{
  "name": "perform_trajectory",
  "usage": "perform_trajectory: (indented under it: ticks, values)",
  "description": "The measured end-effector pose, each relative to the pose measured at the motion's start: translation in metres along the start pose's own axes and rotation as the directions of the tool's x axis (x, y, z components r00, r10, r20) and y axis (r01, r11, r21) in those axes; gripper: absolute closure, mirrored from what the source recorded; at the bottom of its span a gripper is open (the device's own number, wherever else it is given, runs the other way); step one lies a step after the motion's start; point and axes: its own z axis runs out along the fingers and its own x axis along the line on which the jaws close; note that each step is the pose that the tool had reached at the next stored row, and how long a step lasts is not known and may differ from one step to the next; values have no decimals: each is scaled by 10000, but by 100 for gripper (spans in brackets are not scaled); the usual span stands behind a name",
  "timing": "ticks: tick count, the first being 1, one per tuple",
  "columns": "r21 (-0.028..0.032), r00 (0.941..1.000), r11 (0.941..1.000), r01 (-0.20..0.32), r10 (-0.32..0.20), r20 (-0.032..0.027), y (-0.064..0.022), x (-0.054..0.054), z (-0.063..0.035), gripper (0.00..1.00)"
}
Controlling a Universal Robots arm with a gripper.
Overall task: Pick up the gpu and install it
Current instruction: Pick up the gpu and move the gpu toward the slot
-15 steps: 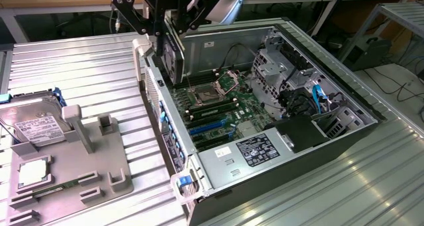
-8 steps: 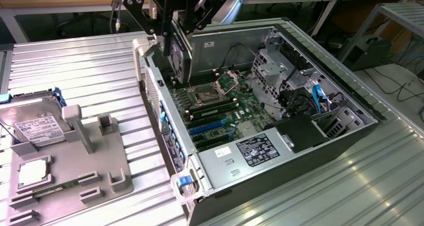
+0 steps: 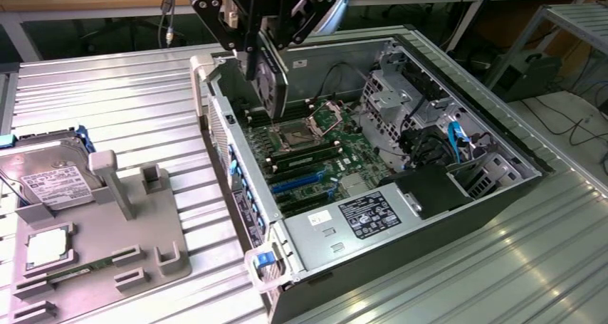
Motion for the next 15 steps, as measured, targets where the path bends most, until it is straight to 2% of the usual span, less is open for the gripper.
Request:
perform_trajectory:
  ticks: [10,15]
  values:
    - [3,9998,9998,214,-214,-3,-1,-135,17,71]
    - [3,9997,9997,232,-232,13,-3,-260,31,71]
